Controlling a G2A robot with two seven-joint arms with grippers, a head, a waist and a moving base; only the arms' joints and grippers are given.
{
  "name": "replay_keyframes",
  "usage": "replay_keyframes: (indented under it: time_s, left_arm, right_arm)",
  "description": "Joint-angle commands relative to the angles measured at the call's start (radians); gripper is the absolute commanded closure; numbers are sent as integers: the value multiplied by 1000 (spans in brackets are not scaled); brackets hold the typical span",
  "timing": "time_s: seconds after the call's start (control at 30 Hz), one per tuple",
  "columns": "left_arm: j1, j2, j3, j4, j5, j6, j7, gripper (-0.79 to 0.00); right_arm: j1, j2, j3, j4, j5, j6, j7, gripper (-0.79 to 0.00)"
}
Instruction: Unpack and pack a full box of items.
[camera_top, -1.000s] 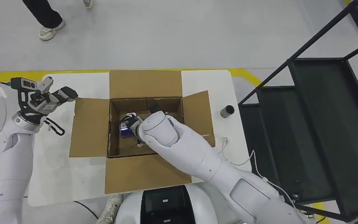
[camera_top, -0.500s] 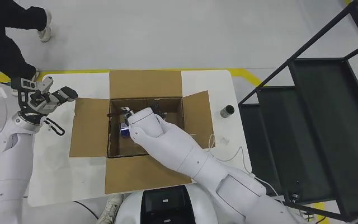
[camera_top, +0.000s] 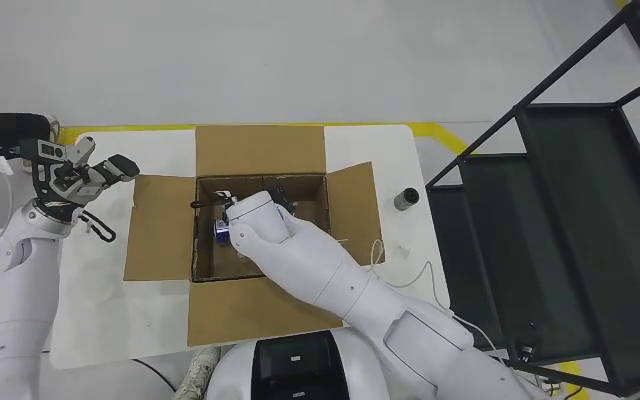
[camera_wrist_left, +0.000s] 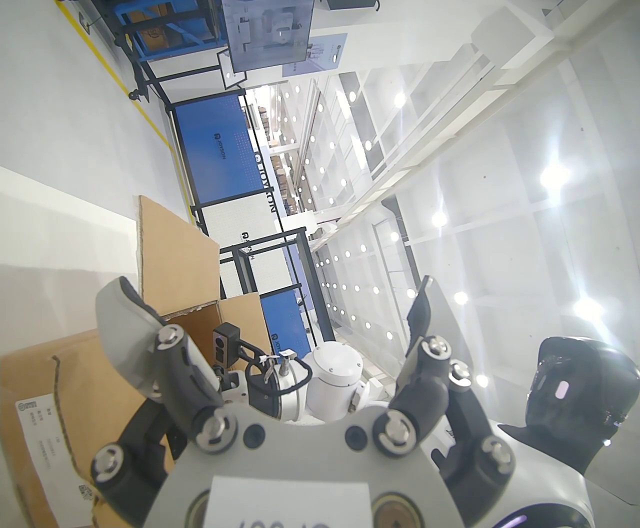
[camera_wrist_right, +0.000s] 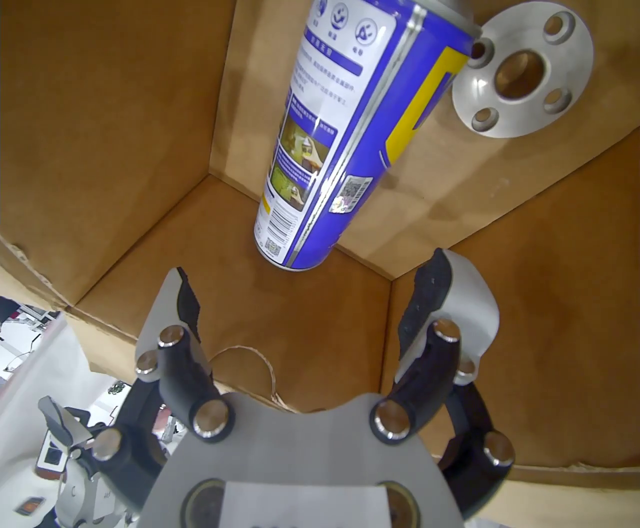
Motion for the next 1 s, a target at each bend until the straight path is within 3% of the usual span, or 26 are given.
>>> replay_keyframes:
  time_s: [0.0, 0.17, 0.6, 0.97]
  left_arm:
    - [0, 0, 0, 0, 0, 0, 0, -785]
    - [0, 0, 0, 0, 0, 0, 0, -785]
    - [0, 0, 0, 0, 0, 0, 0, -785]
    - [0, 0, 0, 0, 0, 0, 0, -785]
  right_arm:
    - [0, 0, 0, 0, 0, 0, 0, -785]
    - [4, -15, 4, 41, 10, -13, -33, -785]
    - [132, -109, 24, 296, 150, -82, -154, -785]
    - [210, -179, -3, 502, 183, -107, -108, -785]
